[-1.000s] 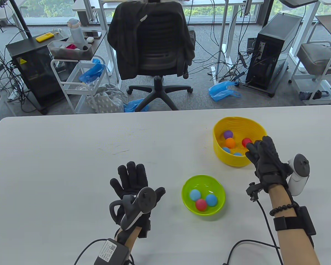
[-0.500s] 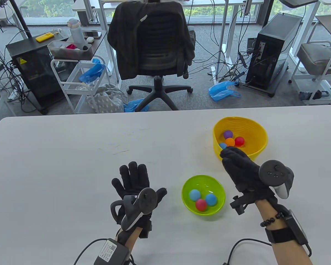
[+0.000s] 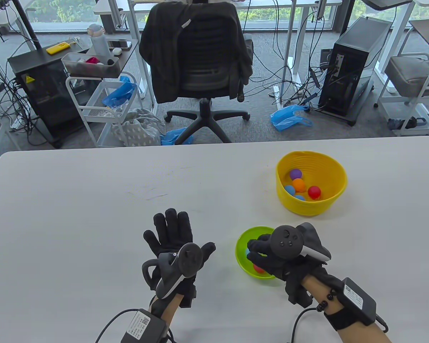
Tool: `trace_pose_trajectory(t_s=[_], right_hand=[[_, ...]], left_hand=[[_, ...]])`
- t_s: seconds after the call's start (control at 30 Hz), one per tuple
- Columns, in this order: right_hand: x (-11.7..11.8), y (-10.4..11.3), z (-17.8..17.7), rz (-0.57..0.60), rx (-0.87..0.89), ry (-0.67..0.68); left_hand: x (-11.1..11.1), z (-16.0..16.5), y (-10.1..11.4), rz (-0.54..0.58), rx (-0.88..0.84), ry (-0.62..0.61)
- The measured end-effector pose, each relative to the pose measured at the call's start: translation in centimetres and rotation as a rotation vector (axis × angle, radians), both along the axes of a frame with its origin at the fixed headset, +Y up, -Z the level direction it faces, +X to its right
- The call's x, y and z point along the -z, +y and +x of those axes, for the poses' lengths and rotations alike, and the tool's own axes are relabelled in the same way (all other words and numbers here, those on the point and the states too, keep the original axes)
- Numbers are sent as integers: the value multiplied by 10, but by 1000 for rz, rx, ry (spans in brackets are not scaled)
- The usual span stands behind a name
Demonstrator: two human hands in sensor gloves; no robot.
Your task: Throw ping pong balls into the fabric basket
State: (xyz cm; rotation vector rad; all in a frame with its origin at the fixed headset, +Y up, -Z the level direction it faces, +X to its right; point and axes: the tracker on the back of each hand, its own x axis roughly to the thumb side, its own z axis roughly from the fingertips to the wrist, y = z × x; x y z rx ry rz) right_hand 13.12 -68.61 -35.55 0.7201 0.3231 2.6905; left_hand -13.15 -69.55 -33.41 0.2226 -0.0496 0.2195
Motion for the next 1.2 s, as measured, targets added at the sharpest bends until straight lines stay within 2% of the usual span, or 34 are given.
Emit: trace_pose_trajectory(t_s=[0.3,0.8,1.2], right_hand=[[2,-17,-11,-48,-85,24],[10,-37,-10,10,-178,-5],[8,-43,-14,26,-249,-12]], left_hand=[[-1,-1,1,10,8,7],[-1,-5,3,17,-3,13],[-1,-4,3,18,-14,-8]])
